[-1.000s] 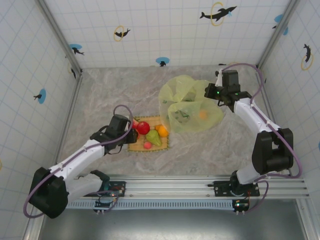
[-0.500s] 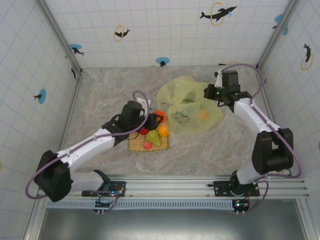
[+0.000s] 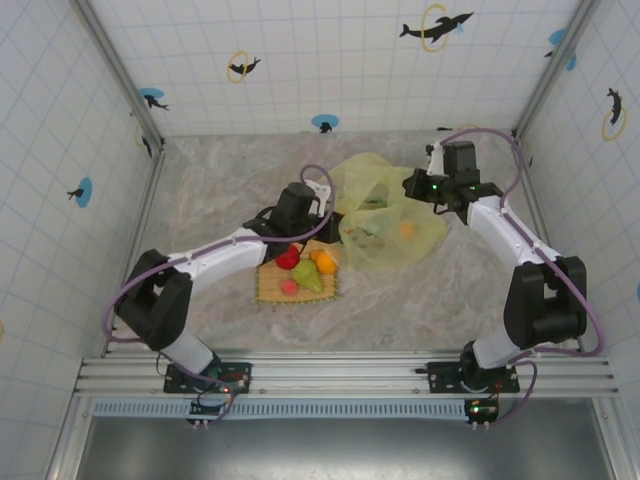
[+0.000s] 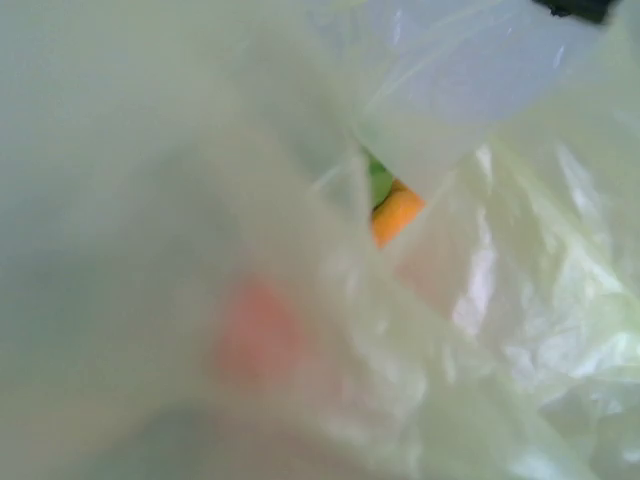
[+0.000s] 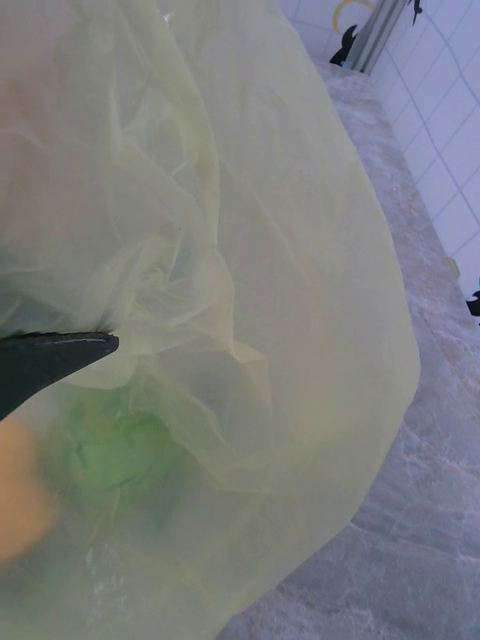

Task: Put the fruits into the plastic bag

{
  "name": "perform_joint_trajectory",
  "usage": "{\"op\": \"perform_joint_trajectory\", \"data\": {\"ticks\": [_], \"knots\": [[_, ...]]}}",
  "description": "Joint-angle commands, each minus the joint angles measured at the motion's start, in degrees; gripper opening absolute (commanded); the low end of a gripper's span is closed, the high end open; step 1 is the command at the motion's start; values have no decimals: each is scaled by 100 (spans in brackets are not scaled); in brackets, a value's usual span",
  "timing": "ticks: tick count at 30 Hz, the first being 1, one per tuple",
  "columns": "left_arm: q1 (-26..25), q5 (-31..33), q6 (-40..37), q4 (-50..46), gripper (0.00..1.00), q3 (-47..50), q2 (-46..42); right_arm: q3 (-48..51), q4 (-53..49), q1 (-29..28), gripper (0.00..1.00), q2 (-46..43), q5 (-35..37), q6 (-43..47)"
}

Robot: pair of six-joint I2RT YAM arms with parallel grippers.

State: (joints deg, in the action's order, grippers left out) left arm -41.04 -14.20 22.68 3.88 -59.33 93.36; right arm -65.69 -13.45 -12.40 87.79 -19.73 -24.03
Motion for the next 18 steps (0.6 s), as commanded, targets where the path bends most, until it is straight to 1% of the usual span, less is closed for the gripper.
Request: {"op": "perform_joint_trajectory", "data": {"ticks": [1, 5, 11, 14, 18], "knots": [[-104, 65, -88, 457, 48, -458, 436, -180, 255, -52, 0, 18, -396, -180], [-177, 756, 109, 741, 49, -795, 1058, -172, 316, -76, 0, 36, -434, -262], [-203, 1406, 437, 1602, 52, -887, 1647, -156, 322, -138, 0, 124, -515, -278], [-203, 1596, 532, 1748, 55, -988, 1850, -156, 303, -137, 0, 142, -515, -267], [-203, 1500, 490, 1645, 62, -1108, 1925, -163, 238, -126, 0, 144, -467, -194]]}}
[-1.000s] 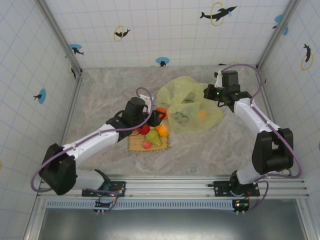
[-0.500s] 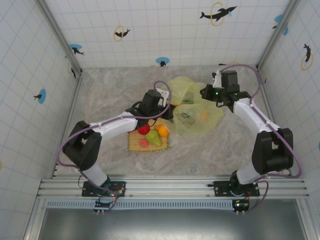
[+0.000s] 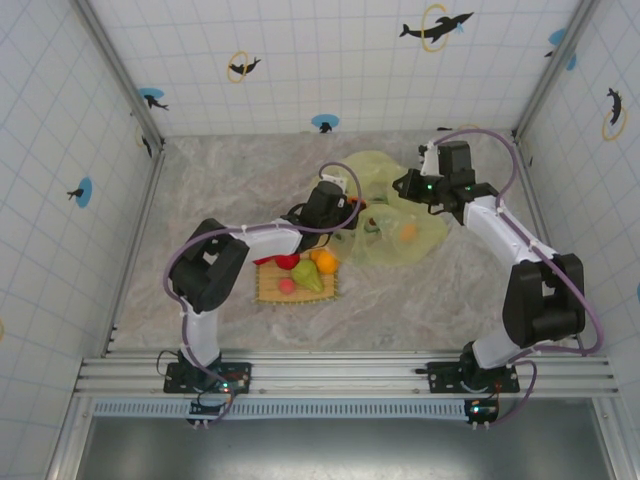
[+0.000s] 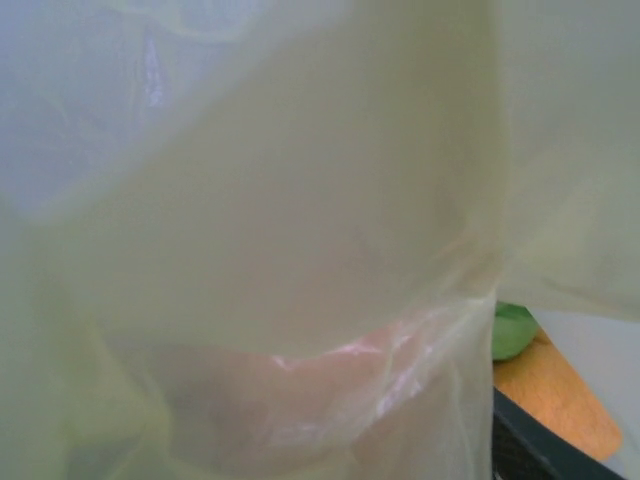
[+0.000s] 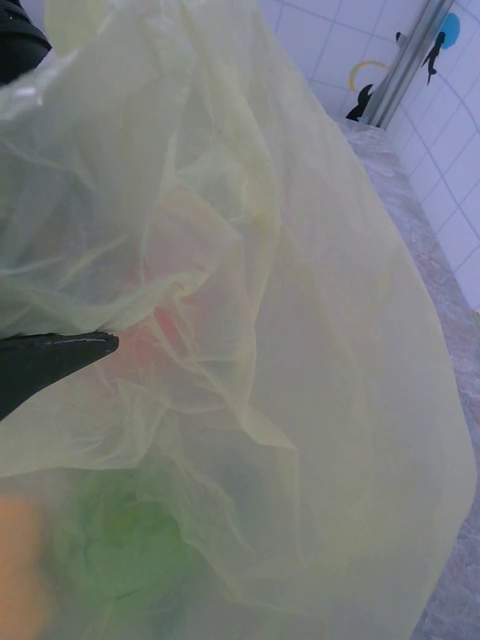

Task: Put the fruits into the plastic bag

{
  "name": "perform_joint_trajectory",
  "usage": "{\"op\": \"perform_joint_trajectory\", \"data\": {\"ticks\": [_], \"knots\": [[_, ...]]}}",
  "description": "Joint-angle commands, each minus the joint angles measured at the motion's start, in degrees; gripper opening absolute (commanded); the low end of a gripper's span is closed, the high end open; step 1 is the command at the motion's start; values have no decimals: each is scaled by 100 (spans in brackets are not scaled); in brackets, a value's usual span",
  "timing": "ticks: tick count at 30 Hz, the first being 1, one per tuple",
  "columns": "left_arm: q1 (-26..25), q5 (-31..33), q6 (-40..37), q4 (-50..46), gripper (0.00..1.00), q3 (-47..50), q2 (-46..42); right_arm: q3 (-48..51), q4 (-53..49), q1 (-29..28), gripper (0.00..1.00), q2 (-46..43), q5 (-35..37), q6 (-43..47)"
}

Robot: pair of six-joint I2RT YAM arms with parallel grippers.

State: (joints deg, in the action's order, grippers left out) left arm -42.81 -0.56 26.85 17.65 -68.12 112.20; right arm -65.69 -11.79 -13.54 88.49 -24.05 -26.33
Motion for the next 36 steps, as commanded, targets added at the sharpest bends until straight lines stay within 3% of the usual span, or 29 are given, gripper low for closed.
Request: {"op": "perform_joint_trajectory", "data": {"ticks": [1, 6, 16, 26, 30, 36], "knots": [[-26, 99, 55, 265, 65, -196, 2, -156, 52, -10, 0, 74, -20, 56], [-26, -25, -99, 175, 73, -97, -191, -155, 46, 13, 0, 83, -3, 71], [-26, -874, -270, -76, 73, 784, -1267, -119, -79, 207, 0, 107, 155, 199], [87, -1142, -885, -752, 74, 1774, -2351, -32, 27, 334, 0, 138, 155, 176], [191, -1284, -836, -624, 74, 1894, -2494, 8, 92, 348, 0, 98, 155, 145], [273, -2197, -300, 122, 75, 1893, -2447, -142, 17, 422, 0, -31, 631, 204]]}}
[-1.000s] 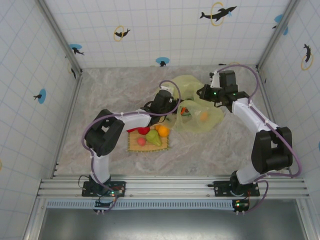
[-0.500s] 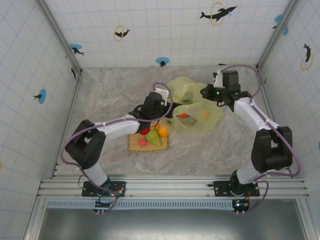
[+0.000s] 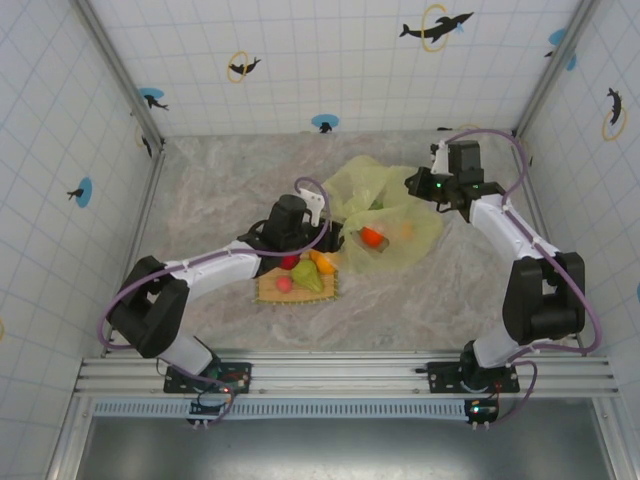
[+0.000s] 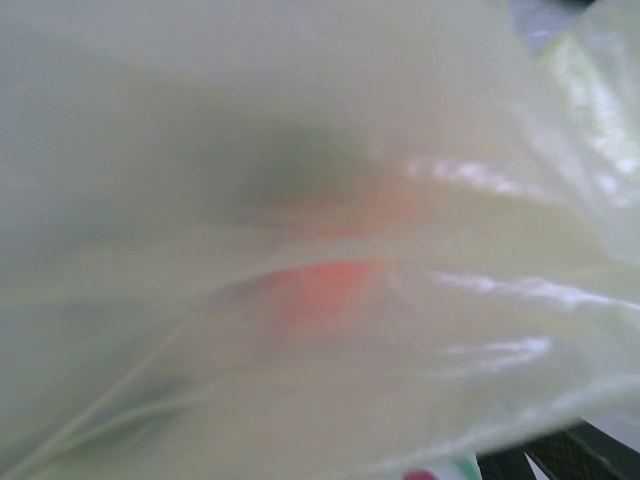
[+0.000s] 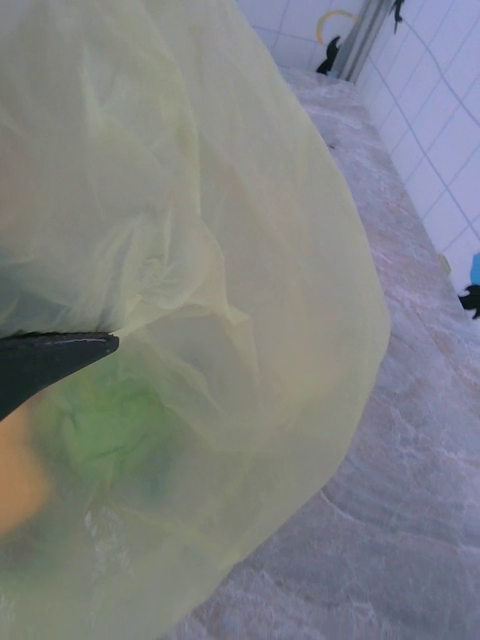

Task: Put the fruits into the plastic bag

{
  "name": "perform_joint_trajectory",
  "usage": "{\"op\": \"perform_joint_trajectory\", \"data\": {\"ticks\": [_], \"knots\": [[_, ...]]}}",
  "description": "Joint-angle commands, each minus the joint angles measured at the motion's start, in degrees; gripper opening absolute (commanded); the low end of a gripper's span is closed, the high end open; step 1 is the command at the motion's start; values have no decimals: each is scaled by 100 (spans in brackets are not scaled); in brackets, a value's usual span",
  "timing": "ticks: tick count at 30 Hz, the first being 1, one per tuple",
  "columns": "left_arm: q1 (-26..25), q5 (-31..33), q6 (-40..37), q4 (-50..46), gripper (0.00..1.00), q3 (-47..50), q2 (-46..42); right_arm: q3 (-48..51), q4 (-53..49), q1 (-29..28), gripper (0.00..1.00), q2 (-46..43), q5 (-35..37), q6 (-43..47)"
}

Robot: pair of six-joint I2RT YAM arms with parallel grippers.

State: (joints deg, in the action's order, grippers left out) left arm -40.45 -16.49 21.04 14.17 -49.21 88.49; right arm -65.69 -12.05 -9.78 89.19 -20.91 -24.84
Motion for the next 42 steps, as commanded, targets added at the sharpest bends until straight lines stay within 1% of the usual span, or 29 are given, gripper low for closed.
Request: {"op": "perform_joint_trajectory", "data": {"ticks": [1, 3, 5, 7, 9, 11, 15, 17, 20, 22, 27, 29, 31, 34, 42], "knots": [[37, -741, 379, 553, 75, -89, -21, -186, 9, 52, 0, -130, 436, 88], [37, -888, 471, 538, 74, -236, 46, -248, -33, 69, 0, -181, 647, 138], [37, -615, 365, 307, 74, -299, -12, -299, -90, 78, 0, -208, 843, 187], [67, -165, 222, -5, 75, -239, -168, -304, -154, 74, 0, -241, 994, 254], [148, -41, 180, -72, 75, -85, -377, -280, -169, 76, 0, -290, 1192, 291], [248, -92, 179, -85, 76, 97, -585, -253, -146, 73, 0, -327, 1344, 317], [367, -135, 105, -298, 76, 285, -977, -225, -9, 67, 0, -336, 1279, 233], [379, -41, 72, -401, 76, 400, -1173, -212, 40, 48, 0, -301, 1177, 200], [397, 323, 58, -764, 77, 559, -1499, -172, 122, -4, 0, -261, 1107, 181], [393, 674, 92, -1125, 77, 760, -1820, -172, 120, -22, 0, -236, 1081, 190], [389, 1619, 441, -2101, 77, 1552, -2868, -146, 166, -24, 0, -218, 1055, 221], [395, 1845, 581, -2564, 78, 1797, -3164, -130, 205, -32, 0, -217, 1013, 219], [396, 1902, 672, -3023, 78, 1917, -3281, -111, 246, -41, 0, -209, 971, 205], [396, 1878, 639, -3396, 79, 2007, -3247, -106, 290, -68, 0, -193, 950, 194], [392, 1545, 397, -3393, 79, 2055, -2770, -129, 243, -70, 0, -189, 926, 208]]}}
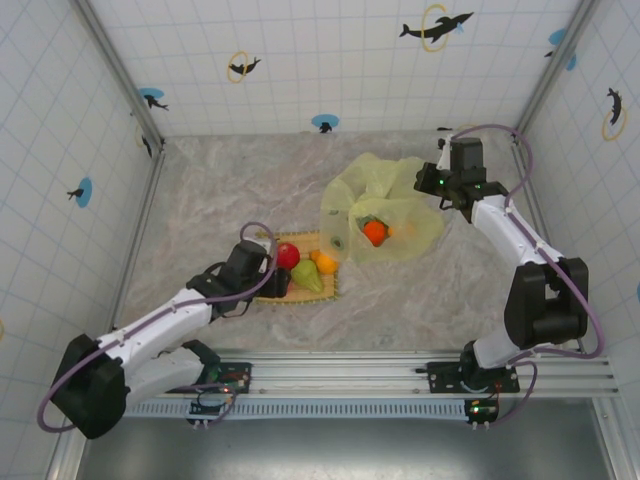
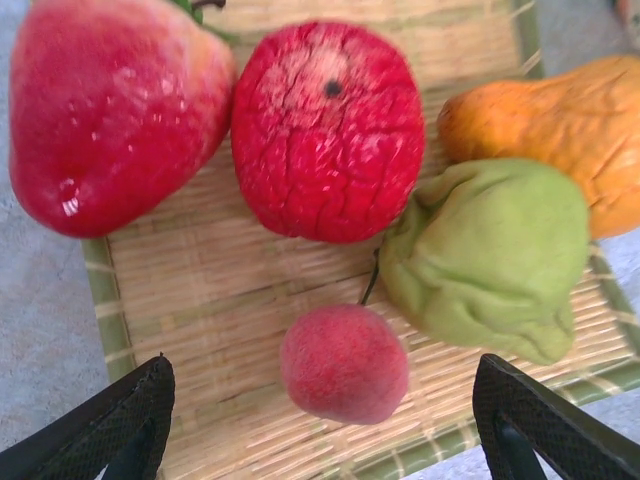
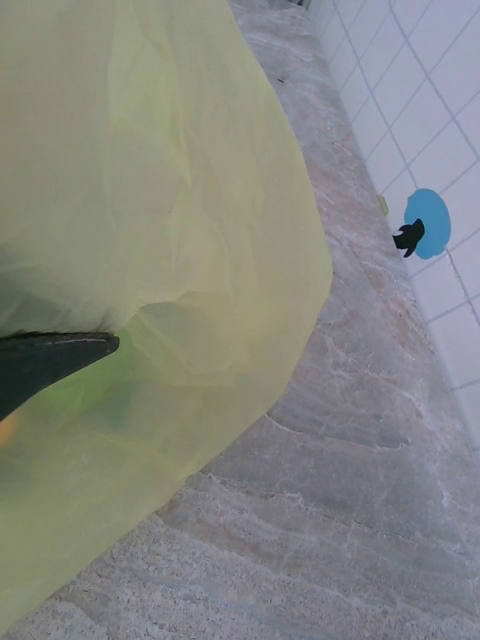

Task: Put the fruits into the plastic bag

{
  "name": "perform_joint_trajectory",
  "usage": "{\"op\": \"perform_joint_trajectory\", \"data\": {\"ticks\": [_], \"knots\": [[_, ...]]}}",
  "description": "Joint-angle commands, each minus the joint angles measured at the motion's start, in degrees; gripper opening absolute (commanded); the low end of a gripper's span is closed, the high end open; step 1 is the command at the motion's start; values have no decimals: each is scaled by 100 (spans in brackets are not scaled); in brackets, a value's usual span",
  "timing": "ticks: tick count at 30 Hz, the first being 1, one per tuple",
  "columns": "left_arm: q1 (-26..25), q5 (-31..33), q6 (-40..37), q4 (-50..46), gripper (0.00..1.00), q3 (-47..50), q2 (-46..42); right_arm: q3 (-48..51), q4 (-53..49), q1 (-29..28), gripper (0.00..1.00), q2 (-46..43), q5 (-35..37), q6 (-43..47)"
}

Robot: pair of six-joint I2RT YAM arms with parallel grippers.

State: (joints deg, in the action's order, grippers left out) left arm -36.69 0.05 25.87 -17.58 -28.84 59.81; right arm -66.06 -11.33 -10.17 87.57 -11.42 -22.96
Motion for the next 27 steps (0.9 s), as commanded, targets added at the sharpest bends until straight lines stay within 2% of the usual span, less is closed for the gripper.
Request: {"op": "perform_joint_trajectory", "data": {"ticks": [1, 8, 27], "knots": [[19, -152, -103, -236, 79, 15, 125, -91, 159, -35, 0, -38, -9, 34], [21, -495, -229, 16, 76, 46, 345, -3, 223, -11, 0, -39, -35, 11], [21, -623, -310, 555, 50, 3, 1068, 41, 186, -13, 0, -73, -71, 16]]}}
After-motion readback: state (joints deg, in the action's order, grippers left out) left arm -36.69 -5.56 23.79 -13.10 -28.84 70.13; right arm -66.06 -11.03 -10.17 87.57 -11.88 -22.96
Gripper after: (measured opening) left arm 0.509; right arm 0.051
